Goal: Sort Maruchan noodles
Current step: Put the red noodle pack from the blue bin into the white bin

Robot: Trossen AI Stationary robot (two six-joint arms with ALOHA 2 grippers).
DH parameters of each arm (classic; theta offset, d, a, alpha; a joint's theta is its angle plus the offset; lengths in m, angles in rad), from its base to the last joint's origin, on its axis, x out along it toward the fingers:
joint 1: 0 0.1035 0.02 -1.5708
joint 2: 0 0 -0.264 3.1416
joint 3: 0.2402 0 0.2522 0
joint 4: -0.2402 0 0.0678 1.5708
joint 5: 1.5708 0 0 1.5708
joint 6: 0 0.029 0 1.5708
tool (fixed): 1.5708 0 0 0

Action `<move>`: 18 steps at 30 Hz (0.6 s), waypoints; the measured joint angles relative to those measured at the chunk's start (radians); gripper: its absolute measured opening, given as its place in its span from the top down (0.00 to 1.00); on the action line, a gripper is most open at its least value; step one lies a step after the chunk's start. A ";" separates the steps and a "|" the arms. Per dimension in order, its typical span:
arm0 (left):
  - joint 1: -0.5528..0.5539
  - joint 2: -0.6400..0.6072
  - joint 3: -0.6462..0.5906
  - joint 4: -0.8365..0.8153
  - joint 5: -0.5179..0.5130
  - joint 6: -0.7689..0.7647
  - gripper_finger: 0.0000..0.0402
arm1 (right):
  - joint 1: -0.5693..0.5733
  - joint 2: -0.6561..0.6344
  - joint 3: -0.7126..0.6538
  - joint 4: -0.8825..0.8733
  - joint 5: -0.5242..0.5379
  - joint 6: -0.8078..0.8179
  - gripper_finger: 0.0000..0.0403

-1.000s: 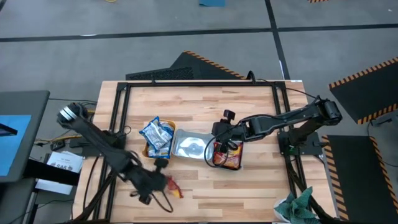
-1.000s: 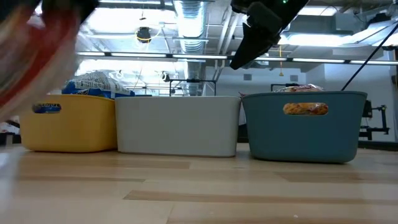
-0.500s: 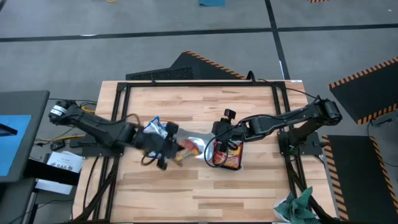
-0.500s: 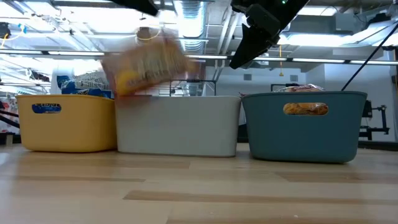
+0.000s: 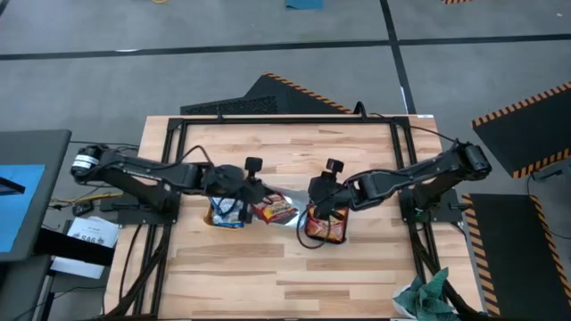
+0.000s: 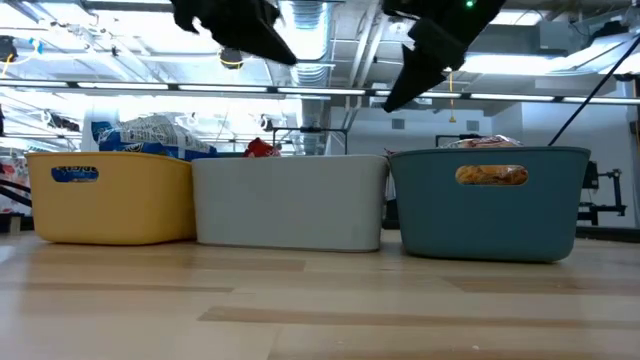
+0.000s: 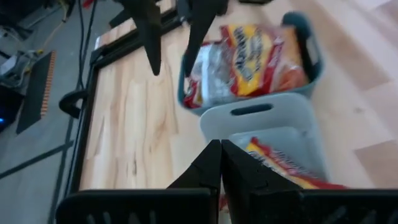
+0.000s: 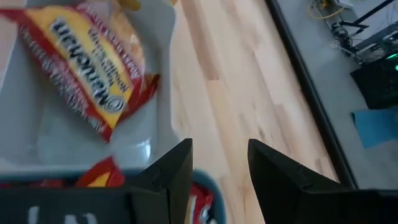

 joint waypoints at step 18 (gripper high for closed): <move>-0.036 -0.320 -0.438 0.578 0.254 -0.154 1.00 | 0.168 -0.015 0.048 -0.313 -0.406 0.428 0.56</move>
